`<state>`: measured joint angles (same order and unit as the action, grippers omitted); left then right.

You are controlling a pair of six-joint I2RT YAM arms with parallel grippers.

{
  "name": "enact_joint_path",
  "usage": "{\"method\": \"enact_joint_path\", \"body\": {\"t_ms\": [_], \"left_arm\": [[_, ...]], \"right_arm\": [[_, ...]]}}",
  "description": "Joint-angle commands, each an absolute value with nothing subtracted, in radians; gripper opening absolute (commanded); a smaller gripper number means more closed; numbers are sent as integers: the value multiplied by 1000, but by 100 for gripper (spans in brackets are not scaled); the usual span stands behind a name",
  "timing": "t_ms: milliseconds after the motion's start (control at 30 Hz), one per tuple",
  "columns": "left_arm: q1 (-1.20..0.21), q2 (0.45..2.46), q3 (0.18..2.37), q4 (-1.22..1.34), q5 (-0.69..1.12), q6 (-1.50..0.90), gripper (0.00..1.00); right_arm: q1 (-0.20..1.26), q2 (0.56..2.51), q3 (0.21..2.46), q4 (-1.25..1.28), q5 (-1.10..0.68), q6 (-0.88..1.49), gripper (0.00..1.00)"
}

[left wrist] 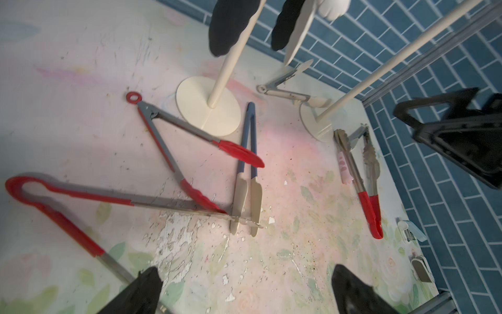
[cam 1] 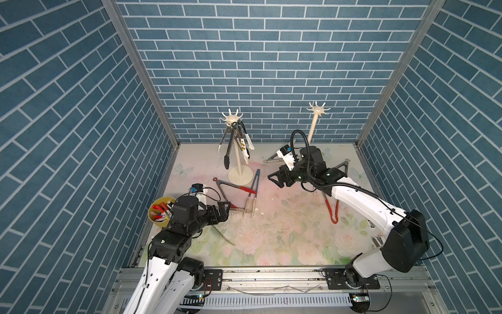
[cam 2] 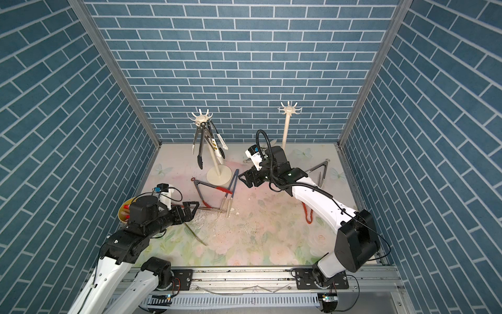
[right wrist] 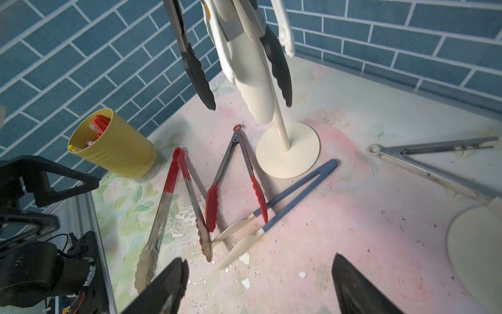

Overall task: Hang food tongs on kitchen utensil racks
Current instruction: Hang the food tongs on the rack, then pick up the food tongs from the center of the board.

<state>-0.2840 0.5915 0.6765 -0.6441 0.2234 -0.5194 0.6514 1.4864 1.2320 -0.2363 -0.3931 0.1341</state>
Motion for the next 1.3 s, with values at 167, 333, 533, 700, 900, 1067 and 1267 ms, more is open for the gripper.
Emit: {"method": "enact_joint_path", "body": {"t_ms": [167,333,533,700,900,1067,1267], "left_arm": [[-287,686,642,-727,84,-671,99],[-280,713,596,-726,5,-723,98],[-235,744,548,-700,-6,-750,98],[-181,788,520,-670,4,-726,97],[-136,863,506,-626,25,-705,93],[-123,916,501,-611,11,-693,88],[-115,976,479,-559,2,-680,80]], "right_arm": [[681,1327,1122,-238,-355,159,84],[690,1265,1074,-262,-342,156,84],[694,1212,1020,-281,-333,156,84],[693,1178,996,-309,-324,158,84],[693,1148,979,-323,-320,164,83],[693,1131,971,-335,-315,161,83],[694,1118,962,-338,-314,160,83]]}}
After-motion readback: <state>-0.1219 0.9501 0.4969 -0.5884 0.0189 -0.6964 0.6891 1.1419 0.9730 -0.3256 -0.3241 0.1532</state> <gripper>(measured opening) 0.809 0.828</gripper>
